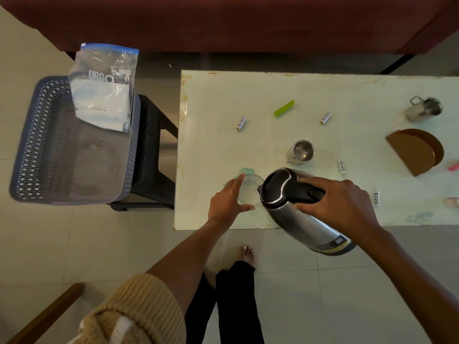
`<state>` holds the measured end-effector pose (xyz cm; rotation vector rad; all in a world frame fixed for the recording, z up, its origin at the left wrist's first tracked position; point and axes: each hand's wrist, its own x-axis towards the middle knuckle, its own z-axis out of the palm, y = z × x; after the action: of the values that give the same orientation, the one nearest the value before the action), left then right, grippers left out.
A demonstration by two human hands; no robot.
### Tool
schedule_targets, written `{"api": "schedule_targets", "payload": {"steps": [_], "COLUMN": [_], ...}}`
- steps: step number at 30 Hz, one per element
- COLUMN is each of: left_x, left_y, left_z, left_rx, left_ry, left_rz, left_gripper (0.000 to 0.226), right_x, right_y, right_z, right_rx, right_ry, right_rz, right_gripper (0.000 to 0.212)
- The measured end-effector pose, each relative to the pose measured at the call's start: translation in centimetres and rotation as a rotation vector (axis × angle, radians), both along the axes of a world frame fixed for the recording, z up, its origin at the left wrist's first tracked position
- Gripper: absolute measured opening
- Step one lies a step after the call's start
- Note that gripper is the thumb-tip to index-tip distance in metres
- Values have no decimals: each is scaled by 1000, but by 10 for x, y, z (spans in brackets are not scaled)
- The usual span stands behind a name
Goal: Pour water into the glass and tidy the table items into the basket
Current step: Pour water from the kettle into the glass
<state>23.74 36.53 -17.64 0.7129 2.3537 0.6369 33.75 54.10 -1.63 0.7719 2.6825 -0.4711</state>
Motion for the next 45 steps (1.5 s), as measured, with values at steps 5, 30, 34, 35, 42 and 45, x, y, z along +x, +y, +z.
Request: {"api": "schedule_targets", "payload": {"steps": [5,30,34,35,42,45], "left_x": [0,0,0,0,0,0], "left_y": [0,0,0,0,0,0], "left_z": [1,2,2,2,1,1], "left_rx": [9,7,7,7,13,12], "left_ry": [3,8,5,7,9,13], "left_rz": [4,0,4,4,2,-2], "left_gripper": [90,90,90,90,90,90], "right_x": [-1,-1,-2,-3,-4,-4], "right_y": [0,0,0,0,0,0], "right_z": [0,1,1,1,1,2], "right_rx": [-3,1,7,6,9,17], "right_ry": [6,11,11,8,-2,-1], "right_rz": [0,20,6,-2,4,-3], "right_gripper": [50,51,50,49,50,48]}}
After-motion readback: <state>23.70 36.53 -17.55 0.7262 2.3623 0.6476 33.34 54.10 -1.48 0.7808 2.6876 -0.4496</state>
